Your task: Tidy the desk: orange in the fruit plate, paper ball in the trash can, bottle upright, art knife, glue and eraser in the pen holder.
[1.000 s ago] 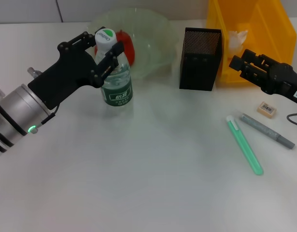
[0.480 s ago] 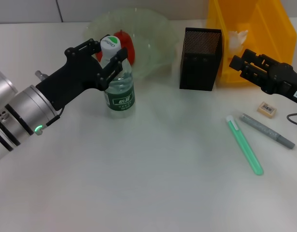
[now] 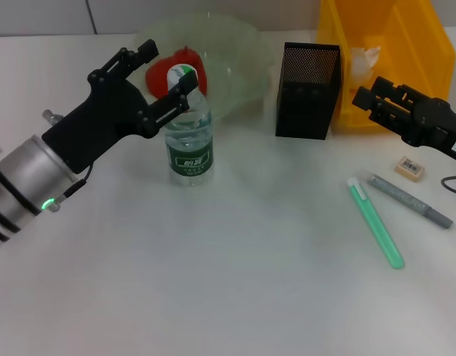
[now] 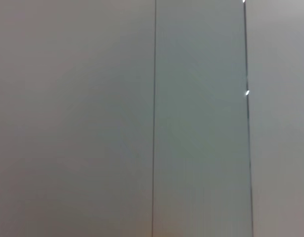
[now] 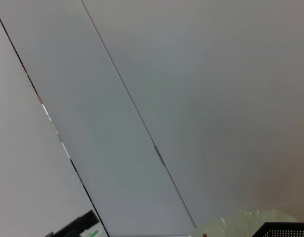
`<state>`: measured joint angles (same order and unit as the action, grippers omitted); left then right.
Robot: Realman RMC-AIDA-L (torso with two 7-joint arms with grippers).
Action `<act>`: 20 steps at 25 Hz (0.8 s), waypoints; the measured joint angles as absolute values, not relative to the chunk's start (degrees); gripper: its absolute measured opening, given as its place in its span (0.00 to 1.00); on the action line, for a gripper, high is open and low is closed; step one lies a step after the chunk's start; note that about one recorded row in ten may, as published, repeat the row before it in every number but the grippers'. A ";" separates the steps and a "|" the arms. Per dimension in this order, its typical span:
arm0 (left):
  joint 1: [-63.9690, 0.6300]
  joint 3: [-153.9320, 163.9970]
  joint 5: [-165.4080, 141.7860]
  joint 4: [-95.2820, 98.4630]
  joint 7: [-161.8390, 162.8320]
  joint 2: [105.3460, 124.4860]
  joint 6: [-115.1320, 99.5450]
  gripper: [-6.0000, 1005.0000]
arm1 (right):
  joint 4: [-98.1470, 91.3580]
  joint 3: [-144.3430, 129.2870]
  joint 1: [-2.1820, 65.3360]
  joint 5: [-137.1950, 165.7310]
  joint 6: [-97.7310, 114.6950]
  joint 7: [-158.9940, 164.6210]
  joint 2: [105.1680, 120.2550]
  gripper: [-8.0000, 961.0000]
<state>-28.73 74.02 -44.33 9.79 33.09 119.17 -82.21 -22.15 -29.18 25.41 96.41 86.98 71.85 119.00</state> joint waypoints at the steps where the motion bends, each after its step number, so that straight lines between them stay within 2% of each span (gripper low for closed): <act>1: -27.68 73.59 -44.08 10.24 33.80 119.13 -85.31 0.70 | -22.19 -29.21 25.30 96.41 87.05 71.84 118.99 0.66; 6: -25.16 72.98 -43.53 12.22 38.61 118.49 -89.85 0.77 | -22.73 -29.54 25.25 96.45 88.13 72.16 118.50 0.66; 9: -21.66 73.48 -44.16 16.25 45.89 116.72 -90.70 0.78 | -23.83 -29.63 25.47 96.76 88.92 72.77 117.78 0.66; 10: -21.66 73.48 -44.16 16.25 45.89 116.72 -90.70 0.78 | -23.83 -29.63 25.47 96.76 88.92 72.77 117.78 0.66; 11: -19.97 73.95 -45.65 18.20 50.30 114.78 -90.85 0.78 | -25.57 -29.76 25.61 97.01 89.35 74.17 117.12 0.66; 12: -19.97 73.95 -45.65 18.20 50.30 114.78 -90.85 0.77 | -25.57 -29.76 25.61 97.01 89.35 74.17 117.12 0.66; 13: -19.54 73.95 -46.54 18.76 52.19 113.96 -90.90 0.77 | -27.10 -29.98 25.64 97.32 89.73 75.56 116.78 0.66; 15: -18.52 73.71 -50.72 20.41 58.54 111.07 -91.51 0.77 | -30.82 -30.63 25.76 98.38 90.81 78.73 116.24 0.66; 16: -18.03 73.36 -54.52 21.28 61.86 108.66 -92.66 0.77 | -35.77 -31.57 26.09 100.43 92.01 83.03 115.89 0.66; 17: -18.03 73.36 -54.52 21.28 61.86 108.66 -92.66 0.77 | -35.77 -31.57 26.09 100.43 92.01 83.03 115.89 0.66; 19: -17.12 71.77 -60.32 22.45 63.03 106.53 -93.82 0.77 | -46.37 -33.30 27.08 105.91 94.29 91.92 115.67 0.66; 20: -17.12 71.77 -60.32 22.45 63.03 106.53 -93.82 0.77 | -46.37 -33.30 27.08 105.91 94.29 91.92 115.67 0.66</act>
